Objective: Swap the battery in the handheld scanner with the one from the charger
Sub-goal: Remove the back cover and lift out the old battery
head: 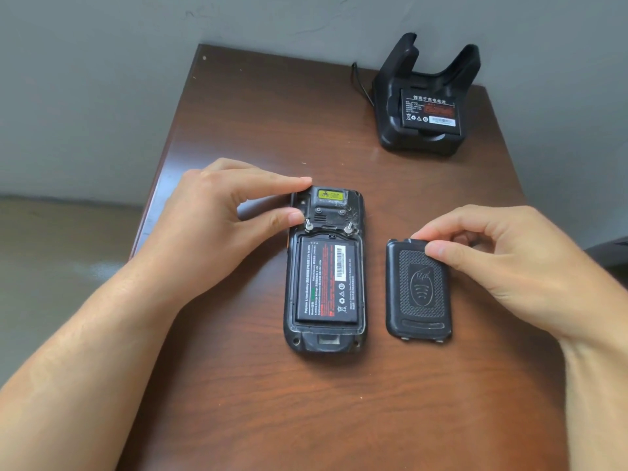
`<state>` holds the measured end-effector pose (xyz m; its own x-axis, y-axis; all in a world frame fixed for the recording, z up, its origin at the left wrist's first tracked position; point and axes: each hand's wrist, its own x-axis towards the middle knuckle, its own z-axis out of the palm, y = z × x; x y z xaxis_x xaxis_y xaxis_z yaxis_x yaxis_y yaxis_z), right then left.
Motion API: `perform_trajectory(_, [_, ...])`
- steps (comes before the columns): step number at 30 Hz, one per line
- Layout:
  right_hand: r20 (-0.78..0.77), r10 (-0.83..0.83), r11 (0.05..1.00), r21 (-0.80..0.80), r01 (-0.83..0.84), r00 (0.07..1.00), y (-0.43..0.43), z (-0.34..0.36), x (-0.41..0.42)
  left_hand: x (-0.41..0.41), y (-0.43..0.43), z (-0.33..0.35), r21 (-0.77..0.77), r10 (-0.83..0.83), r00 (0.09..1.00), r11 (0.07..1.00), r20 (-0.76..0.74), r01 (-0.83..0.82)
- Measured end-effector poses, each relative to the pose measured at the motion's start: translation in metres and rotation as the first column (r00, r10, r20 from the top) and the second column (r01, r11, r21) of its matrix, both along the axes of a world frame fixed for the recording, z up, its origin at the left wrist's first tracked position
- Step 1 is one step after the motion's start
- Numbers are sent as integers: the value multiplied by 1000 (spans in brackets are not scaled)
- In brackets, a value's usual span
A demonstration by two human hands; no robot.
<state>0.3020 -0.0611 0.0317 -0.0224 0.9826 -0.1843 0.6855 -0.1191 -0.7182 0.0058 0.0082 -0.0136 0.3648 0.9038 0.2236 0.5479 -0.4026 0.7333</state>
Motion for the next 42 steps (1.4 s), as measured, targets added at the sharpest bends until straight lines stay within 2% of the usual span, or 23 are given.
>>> perform_trajectory(12, [70,5,999,47,-8,998,-1,-8,5,0,0,0,-2,-10,1000,1000,0,10])
perform_trajectory(29, [4,-50,997,58,50,999,-3,5,1,1,0,0,16,-22,1000,1000,2,22])
perform_trajectory(32, [64,12,986,163,-22,998,-7,25,-19,0,0,0,18,-20,1000,1000,4,19])
perform_trajectory(35, [171,174,952,223,-210,970,-12,38,-50,-1,0,1,20,-18,1000,1000,2,18])
perform_trajectory(38, [259,317,919,155,-363,912,-13,35,-69,0,0,1,22,-13,1000,1000,-8,14])
perform_trajectory(42, [340,413,894,27,-448,845,-14,26,-74,0,-1,1,-6,8,1000,1000,-10,-8])
